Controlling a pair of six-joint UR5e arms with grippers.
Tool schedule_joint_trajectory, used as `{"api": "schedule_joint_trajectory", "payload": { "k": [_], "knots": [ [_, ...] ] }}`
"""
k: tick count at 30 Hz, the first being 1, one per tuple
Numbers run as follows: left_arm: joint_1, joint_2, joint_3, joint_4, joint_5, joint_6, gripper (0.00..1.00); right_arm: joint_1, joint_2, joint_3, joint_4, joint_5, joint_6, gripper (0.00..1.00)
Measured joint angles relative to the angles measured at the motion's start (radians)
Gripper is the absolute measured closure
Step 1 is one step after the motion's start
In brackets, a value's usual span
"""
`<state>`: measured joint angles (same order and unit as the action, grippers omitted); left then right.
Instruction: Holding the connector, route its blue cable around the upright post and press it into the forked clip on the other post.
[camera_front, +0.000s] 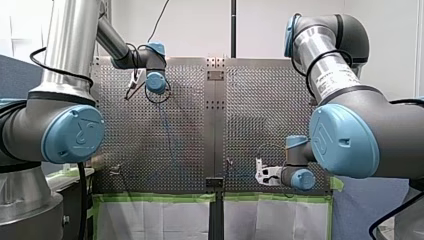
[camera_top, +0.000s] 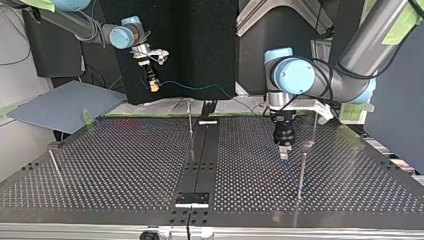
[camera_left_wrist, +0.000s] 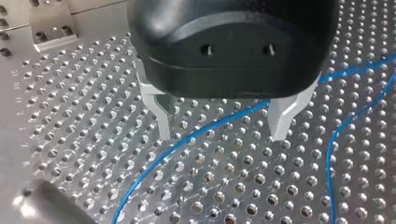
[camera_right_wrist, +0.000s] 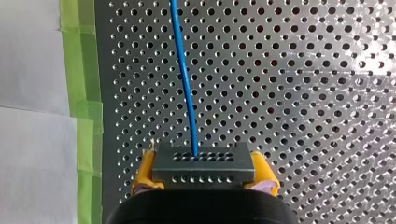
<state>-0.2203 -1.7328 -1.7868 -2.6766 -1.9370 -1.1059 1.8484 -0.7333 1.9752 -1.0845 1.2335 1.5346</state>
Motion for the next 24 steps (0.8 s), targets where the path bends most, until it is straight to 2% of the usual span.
{"api": "schedule_joint_trajectory", "payload": {
  "k": [13,24],
  "knots": [
    [0.003,-0.038,0.022,0.008,-0.041,0.04,0.01,0.001,0.001,0.0,0.0,0.0,0.0,1.0],
    [-0.003,-0.051,0.04,0.0,-0.035,0.06,0.01,0.001,0.0,0.0,-0.001,0.0,0.001,1.0]
  ]
}}
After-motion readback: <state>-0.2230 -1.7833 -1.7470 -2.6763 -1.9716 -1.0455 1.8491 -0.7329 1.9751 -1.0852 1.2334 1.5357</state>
